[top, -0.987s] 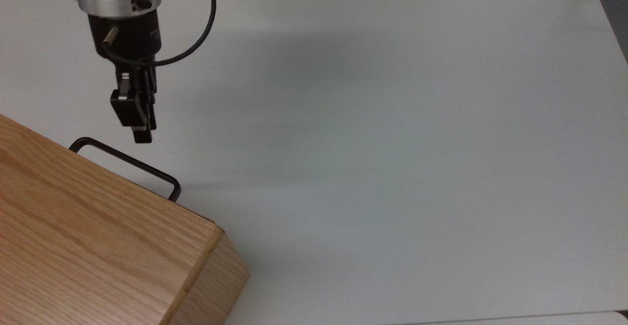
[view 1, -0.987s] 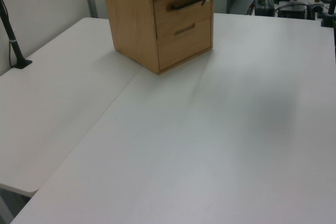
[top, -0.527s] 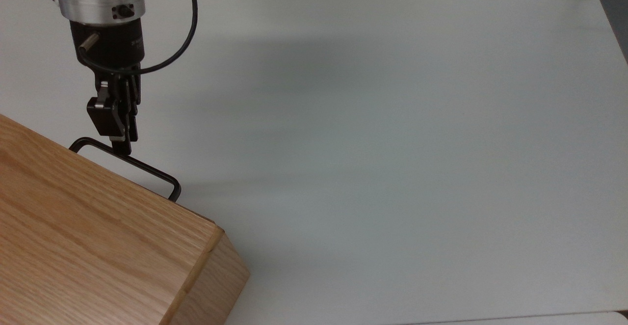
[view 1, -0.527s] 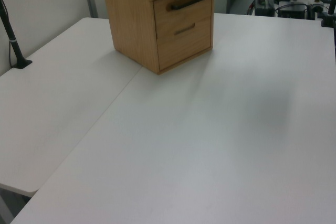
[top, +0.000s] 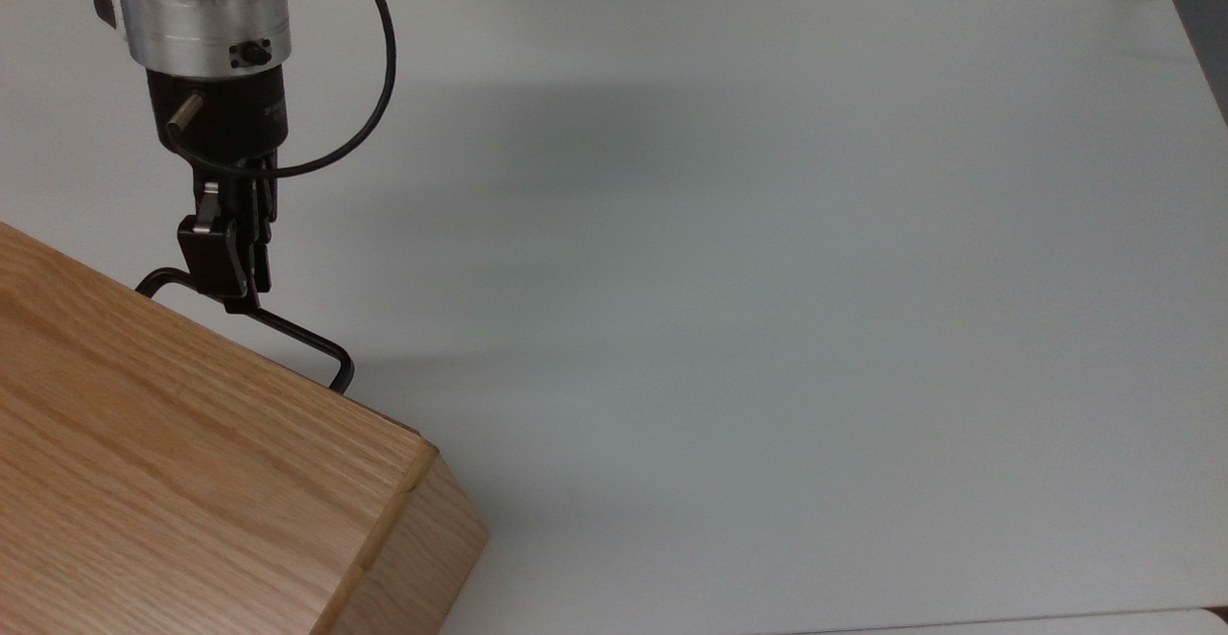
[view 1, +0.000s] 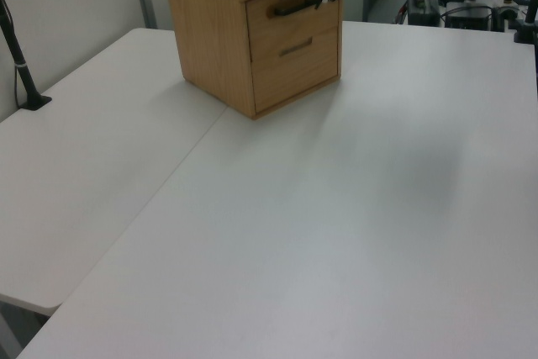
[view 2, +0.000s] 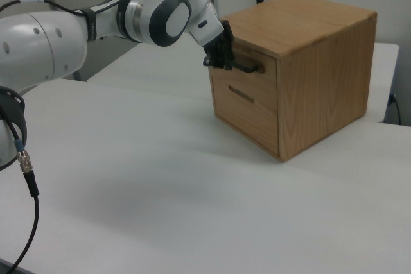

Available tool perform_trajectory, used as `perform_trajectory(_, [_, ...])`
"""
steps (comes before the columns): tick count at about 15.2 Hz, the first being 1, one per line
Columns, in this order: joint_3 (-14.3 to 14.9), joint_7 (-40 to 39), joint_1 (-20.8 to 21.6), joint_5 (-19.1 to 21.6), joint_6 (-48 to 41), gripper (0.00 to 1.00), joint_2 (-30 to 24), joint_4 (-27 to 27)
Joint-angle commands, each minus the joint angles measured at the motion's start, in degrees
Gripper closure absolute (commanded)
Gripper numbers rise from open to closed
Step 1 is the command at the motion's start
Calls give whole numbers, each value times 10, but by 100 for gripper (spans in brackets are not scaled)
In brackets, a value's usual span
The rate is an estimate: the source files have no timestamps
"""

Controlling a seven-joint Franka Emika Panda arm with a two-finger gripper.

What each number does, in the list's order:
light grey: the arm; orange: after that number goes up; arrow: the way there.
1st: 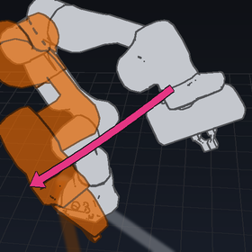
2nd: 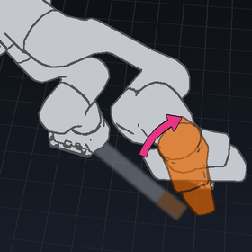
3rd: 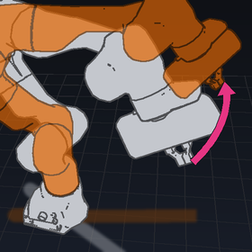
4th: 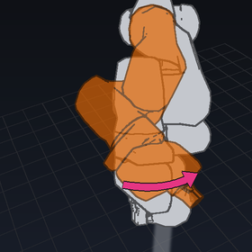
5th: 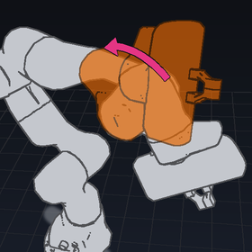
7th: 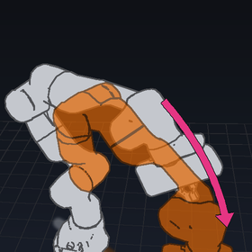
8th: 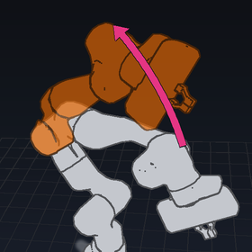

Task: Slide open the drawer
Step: 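Lower the gripper onto the dark bar handle and close on it, then pull the handle outward, sliding the upper drawer out of the cabinet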

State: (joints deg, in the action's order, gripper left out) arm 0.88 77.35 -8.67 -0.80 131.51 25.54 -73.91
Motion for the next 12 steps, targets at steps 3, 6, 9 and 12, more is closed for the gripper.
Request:
perform_trajectory(3, [4,42,0,-25,25,67,15,13])
perform_trajectory(6, [3,43,1,-42,24,69,21,11])
perform_trajectory(9, [-4,37,1,-59,18,84,9,5])
perform_trajectory(12, [-24,14,-1,-79,-18,89,-32,-24])
